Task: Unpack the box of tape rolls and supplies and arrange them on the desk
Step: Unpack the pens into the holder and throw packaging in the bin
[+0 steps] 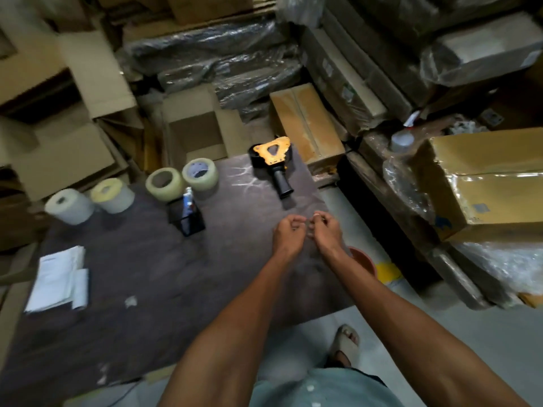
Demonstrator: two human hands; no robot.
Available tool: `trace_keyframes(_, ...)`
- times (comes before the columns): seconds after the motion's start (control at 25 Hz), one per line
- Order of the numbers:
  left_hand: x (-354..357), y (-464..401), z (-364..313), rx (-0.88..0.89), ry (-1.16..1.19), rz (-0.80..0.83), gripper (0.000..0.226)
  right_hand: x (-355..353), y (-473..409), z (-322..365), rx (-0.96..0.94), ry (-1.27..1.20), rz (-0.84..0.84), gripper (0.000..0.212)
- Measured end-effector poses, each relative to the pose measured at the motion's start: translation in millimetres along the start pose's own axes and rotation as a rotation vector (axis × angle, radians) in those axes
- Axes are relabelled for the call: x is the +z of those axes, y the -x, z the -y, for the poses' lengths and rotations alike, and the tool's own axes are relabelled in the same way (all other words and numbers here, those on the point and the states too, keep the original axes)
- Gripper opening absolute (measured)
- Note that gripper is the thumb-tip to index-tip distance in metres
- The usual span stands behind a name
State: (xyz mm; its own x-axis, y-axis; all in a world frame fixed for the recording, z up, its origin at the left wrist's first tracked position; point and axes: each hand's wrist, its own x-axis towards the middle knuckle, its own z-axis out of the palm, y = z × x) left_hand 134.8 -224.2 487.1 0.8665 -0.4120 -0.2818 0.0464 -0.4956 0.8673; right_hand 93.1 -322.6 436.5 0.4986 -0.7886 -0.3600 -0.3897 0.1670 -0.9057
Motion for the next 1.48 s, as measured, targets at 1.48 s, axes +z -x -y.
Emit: trace_keyframes(1.48,-373,27,254,-0.412,-0.086,-0.735,0.041,275,182,-20,0.125,0.057,0.465,0.013)
